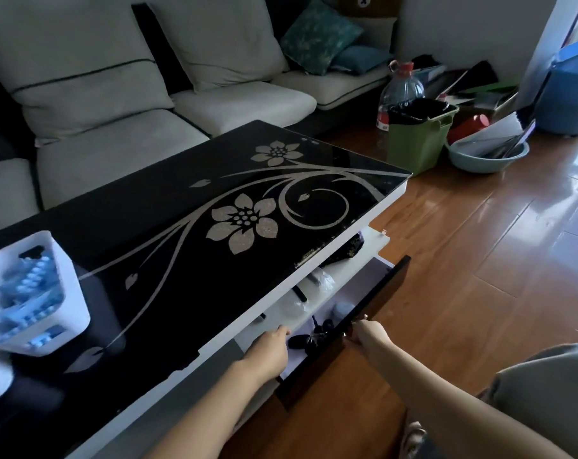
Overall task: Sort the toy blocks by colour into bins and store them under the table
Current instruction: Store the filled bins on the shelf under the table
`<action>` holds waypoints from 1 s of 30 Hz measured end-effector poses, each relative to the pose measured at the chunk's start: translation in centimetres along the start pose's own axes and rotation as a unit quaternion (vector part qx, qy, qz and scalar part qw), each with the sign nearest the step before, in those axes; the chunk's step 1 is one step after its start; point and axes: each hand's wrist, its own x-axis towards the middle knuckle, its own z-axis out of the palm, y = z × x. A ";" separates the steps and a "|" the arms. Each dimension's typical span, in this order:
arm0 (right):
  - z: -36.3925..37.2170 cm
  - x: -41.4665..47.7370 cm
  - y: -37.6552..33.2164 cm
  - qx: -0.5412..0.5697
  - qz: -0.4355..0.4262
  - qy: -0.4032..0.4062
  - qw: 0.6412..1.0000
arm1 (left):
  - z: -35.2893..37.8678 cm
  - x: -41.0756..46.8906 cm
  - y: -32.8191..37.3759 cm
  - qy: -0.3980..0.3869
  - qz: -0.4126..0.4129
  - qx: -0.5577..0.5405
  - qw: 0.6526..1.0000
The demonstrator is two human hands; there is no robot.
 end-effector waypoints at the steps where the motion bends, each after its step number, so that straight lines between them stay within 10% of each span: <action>1: 0.3 0.5 0.4 -0.020 -0.001 -0.016 1.000 | -0.1 -0.1 -0.1 -0.005 0.007 -0.002 1.000; 8: 2.7 1.5 0.8 0.114 0.027 -0.071 0.990 | -1.0 -0.1 0.2 -0.028 -0.004 -0.035 0.999; 27: 5.2 0.3 -0.8 -0.197 -0.053 -0.153 0.967 | -1.8 -0.9 0.9 -0.075 -0.006 -0.038 0.996; 28: 5.4 -0.3 -1.6 -0.271 -0.055 -0.145 0.950 | -1.9 -1.3 0.9 -0.077 -0.005 -0.037 0.996; 30: 5.6 -1.8 -2.2 -0.649 -0.173 -0.168 0.722 | -1.8 -2.1 1.1 -0.075 0.013 -0.023 0.997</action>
